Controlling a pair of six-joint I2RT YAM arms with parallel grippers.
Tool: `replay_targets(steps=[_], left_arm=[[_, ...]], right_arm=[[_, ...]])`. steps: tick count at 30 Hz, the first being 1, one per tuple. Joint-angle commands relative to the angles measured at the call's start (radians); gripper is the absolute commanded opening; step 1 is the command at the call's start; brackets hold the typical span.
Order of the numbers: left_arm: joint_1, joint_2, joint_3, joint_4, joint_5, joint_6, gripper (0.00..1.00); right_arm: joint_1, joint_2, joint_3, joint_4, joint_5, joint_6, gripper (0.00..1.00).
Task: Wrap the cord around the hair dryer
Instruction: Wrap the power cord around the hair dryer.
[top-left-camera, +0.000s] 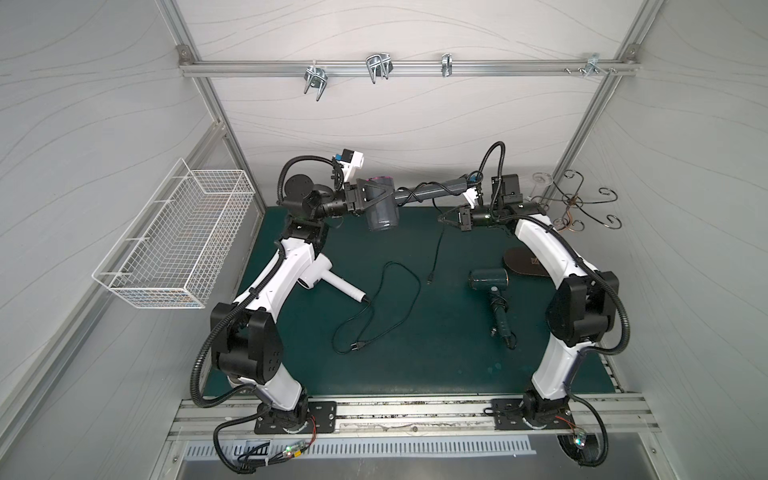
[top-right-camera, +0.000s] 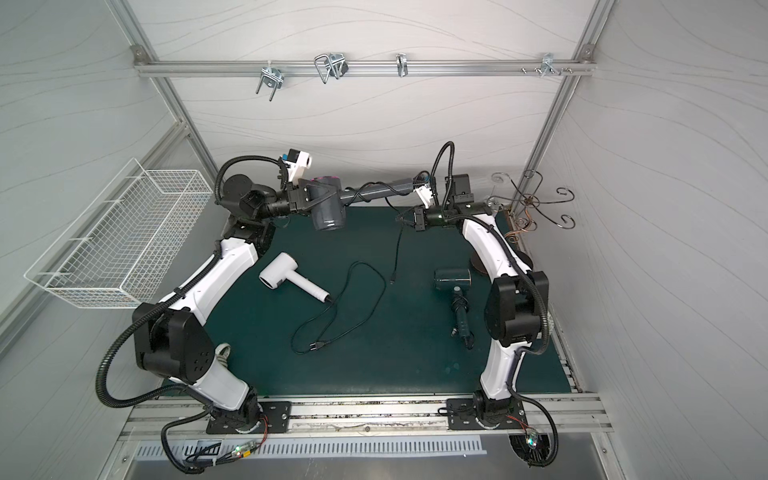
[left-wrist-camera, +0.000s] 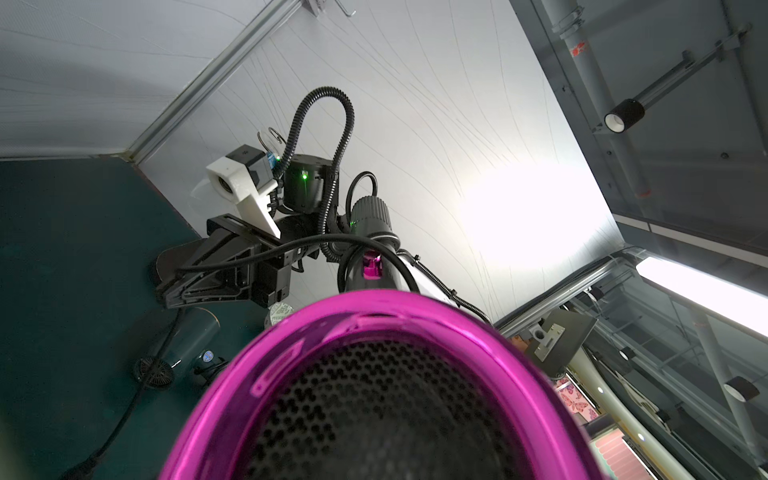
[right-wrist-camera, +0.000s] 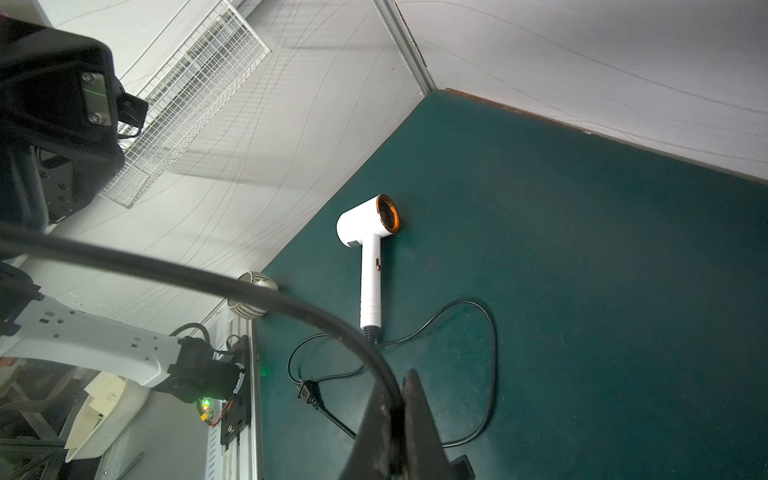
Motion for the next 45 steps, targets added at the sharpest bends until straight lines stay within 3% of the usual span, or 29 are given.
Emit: replay_targets(steps=[1,14,22,32,45], left_arm=[[0.011,-0.005,0.099,0.173,-0.031,-0.067,0.0],[0.012,-0.017,0.107,0.229,-0.048,-0.105,0.0],[0.012,-0.018,0.111,0.225,-0.05,-0.102,0.0],[0.013,-0.014,0.114,0.223,-0.057,-0.1,0.0],[0.013,-0.006,0.12,0.221,-0.063,-0.099,0.0]], right_arm=[[0.033,-0.02,-0.021,-0.007,0.013,0.022,0.0],[0.093,-0.004,-0.164,0.233,-0.016,0.174,0.0],[0.141,0.028,-0.21,0.371,-0.03,0.232,0.08],[0.163,0.061,-0.229,0.398,-0.037,0.23,0.17],[0.207,0.082,-0.337,0.48,-0.022,0.254,0.2]])
